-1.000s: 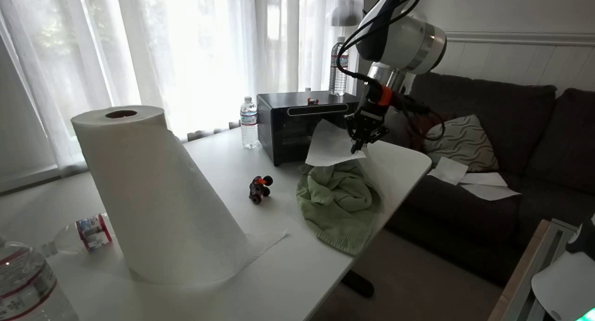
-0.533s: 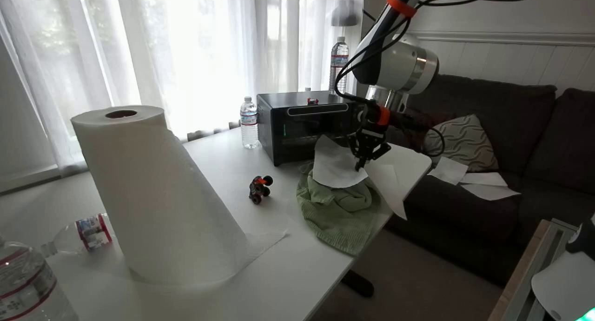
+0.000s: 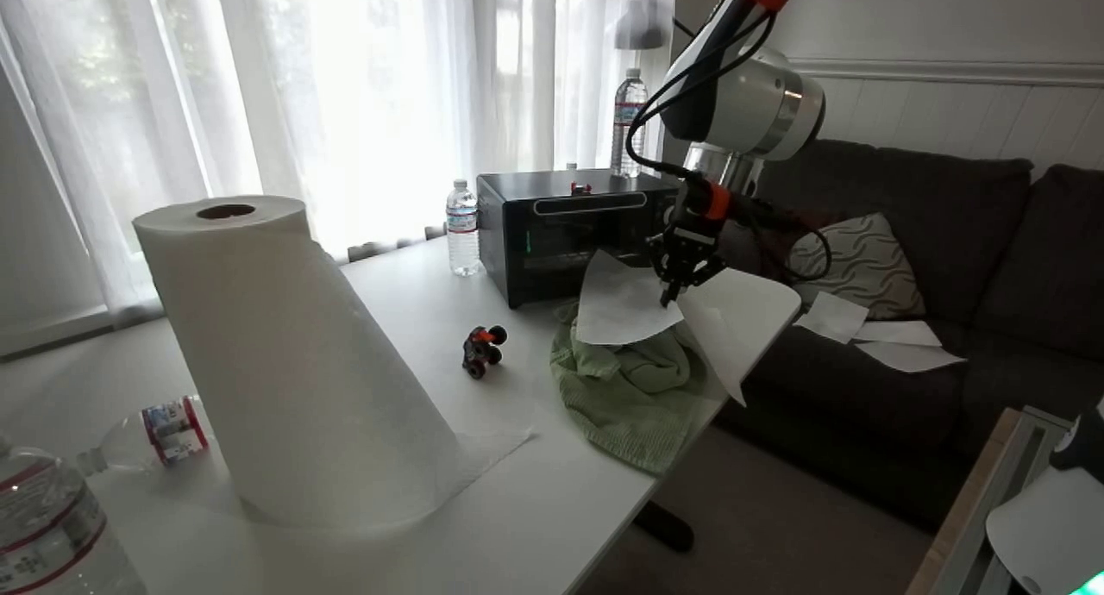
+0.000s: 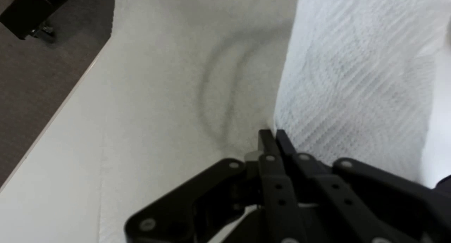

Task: Put the paper towel folded on the oven

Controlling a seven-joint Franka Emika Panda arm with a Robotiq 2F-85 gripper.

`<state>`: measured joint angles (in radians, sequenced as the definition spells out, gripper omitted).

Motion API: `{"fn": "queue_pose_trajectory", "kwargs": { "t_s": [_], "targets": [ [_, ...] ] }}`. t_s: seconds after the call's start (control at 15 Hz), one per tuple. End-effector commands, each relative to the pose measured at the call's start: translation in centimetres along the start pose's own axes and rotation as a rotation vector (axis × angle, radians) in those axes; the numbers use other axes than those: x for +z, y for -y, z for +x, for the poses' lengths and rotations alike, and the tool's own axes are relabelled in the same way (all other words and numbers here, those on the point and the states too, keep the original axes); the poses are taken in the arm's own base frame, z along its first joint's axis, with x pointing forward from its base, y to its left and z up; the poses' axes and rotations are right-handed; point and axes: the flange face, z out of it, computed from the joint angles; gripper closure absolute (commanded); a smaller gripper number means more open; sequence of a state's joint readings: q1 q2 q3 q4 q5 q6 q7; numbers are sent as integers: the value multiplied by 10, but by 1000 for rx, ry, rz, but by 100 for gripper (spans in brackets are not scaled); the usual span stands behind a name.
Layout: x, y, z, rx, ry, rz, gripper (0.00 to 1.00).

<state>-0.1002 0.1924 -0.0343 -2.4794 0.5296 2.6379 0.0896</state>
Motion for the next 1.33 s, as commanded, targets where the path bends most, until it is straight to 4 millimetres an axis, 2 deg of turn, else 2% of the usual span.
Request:
{"fn": "queue_pose_trajectory", "kwargs": {
  "t_s": [0.0,0.27,0.6,0.8,1.0,1.27],
  "targets": [
    [-42,-3,-33,-44,13,27,96],
    [-88,-1,-58,-143,3,109,95],
    [-162,5,-71,-244,-127,255,96],
    [-201,16,-77,-314,-211,360,94],
    [-229,34,-85,-373,-309,463,94],
    [-254,66,-100,-473,-435,573,95]
  ]
}}
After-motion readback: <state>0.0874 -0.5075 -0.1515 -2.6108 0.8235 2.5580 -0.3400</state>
